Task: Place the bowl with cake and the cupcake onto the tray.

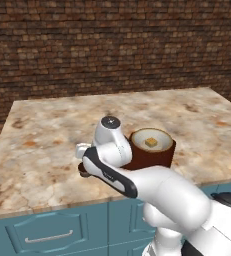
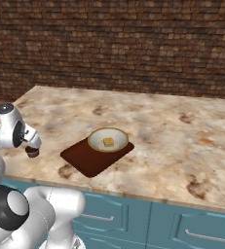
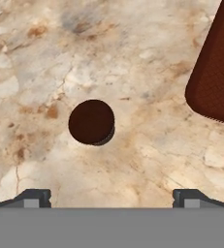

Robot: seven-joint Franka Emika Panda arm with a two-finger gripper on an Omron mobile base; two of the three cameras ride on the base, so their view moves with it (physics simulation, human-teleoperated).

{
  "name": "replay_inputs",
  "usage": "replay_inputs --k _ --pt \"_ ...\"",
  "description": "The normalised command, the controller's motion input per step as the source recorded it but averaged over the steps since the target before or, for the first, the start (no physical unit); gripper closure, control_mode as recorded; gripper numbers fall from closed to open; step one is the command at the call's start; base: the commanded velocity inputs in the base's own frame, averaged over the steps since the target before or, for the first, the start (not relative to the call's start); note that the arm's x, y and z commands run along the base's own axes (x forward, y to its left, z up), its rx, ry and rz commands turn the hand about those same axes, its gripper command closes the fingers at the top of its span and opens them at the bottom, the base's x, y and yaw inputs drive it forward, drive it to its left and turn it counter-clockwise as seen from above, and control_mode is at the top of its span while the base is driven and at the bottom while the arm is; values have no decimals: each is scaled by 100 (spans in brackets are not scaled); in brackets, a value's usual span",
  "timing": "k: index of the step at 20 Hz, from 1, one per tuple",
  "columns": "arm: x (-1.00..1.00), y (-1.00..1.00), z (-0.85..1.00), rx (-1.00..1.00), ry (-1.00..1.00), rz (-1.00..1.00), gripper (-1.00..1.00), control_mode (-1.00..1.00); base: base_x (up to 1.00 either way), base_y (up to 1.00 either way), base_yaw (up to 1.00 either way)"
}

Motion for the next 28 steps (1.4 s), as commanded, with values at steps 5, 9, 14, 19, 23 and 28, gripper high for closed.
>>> replay_inputs --k 5,9,14,19,23,28 --pt "7 13 -9 0 -1 0 -100 -100 0 0 0" --pt "4 20 -14 -1 0 0 -100 -100 0 0 0" --pt "22 10 -13 0 0 0 -100 -100 0 0 0" --pt "20 6 -13 0 -2 0 -100 -100 0 0 0" --pt "9 5 -14 -1 0 0 -100 -100 0 0 0" --pt "7 0 -15 -2 0 0 -100 -100 0 0 0"
